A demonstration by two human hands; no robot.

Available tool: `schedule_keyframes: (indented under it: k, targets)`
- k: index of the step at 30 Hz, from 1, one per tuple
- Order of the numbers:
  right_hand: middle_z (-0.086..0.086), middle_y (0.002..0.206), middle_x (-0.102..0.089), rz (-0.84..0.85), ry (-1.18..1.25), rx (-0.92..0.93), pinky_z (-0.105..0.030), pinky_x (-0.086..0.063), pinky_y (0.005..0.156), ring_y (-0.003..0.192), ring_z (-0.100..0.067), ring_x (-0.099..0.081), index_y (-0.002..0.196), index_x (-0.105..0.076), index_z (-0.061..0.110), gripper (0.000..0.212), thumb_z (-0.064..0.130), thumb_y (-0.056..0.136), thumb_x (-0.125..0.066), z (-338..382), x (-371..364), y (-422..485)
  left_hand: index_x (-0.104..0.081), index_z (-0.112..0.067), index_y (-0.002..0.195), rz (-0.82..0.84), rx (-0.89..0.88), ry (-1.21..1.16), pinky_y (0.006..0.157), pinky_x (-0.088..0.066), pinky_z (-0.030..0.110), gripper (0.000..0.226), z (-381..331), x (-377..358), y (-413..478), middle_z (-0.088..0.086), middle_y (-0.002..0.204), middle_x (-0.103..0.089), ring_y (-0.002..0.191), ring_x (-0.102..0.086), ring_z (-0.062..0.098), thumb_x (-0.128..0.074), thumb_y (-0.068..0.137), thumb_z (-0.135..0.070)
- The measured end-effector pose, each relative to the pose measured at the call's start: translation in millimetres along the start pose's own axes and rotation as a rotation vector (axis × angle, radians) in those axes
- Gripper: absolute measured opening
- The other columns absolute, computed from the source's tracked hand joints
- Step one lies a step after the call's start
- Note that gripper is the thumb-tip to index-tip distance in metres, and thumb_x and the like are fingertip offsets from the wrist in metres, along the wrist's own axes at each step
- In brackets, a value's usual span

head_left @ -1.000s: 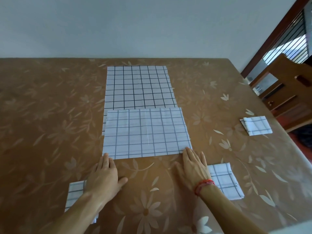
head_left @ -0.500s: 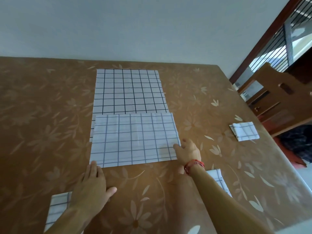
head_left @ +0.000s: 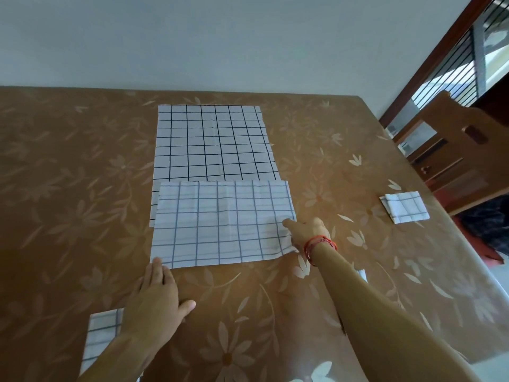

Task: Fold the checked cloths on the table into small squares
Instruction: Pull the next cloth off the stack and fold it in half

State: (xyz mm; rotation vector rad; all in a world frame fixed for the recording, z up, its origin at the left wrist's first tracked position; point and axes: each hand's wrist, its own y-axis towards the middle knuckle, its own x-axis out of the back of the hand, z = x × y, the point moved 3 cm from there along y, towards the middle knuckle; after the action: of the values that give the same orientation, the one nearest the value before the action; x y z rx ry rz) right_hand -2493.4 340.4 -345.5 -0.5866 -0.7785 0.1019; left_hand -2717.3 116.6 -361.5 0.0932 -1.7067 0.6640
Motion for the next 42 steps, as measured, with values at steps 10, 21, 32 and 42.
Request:
schedule_keyframes:
  k: [10, 21, 32, 42]
  targets:
    - [-0.002, 0.067, -0.061, 0.021, 0.161, 0.061, -0.026, -0.049, 0.061, 0.065, -0.021, -0.059, 0.068, -0.063, 0.011, 0.025, 0.031, 0.079, -0.072, 11.2, 4.2, 12.5, -0.011, -0.004, 0.153, -0.075, -0.028, -0.058, 0.12, -0.013, 0.033, 0.093, 1.4, -2.1, -4.1, 0.014, 0.163, 0.005, 0.15, -0.001, 0.022, -0.041, 0.091, -0.066]
    - [0.002, 0.069, -0.065, -0.219, 0.237, 0.125, -0.026, -0.045, 0.064, 0.074, -0.021, -0.063, 0.073, -0.071, 0.016, 0.011, 0.025, 0.08, -0.071, -16.6, 28.5, -3.0, -0.029, -0.012, 0.145, -0.169, -0.01, -0.224, 0.109, -0.038, 0.031, 0.103, 2.3, 14.0, -4.2, 0.005, 0.157, -0.027, 0.141, -0.034, 0.02, -0.075, 0.068, -0.062]
    - [0.0, 0.07, -0.069, -0.285, 0.691, -0.067, -0.035, -0.058, 0.074, 0.074, -0.02, -0.066, 0.084, -0.072, 0.012, 0.013, 0.023, 0.077, -0.071, -46.8, 10.6, -48.2, -0.04, -0.008, 0.143, -0.235, -0.231, -0.184, 0.1, -0.047, 0.038, 0.084, -41.0, 8.0, -4.0, 0.011, 0.15, -0.04, 0.138, -0.039, 0.027, -0.08, 0.073, -0.031]
    - [-0.004, 0.055, -0.057, 0.119, 0.689, 0.005, -0.033, -0.048, 0.06, 0.058, -0.02, -0.055, 0.05, -0.055, 0.016, 0.033, 0.013, 0.076, -0.074, -51.4, -41.2, -107.1, -0.022, -0.021, 0.152, -0.184, -0.282, -0.177, 0.1, -0.047, 0.034, 0.073, -67.0, 9.2, 0.4, 0.007, 0.158, -0.025, 0.145, -0.024, 0.021, -0.059, 0.09, -0.034]
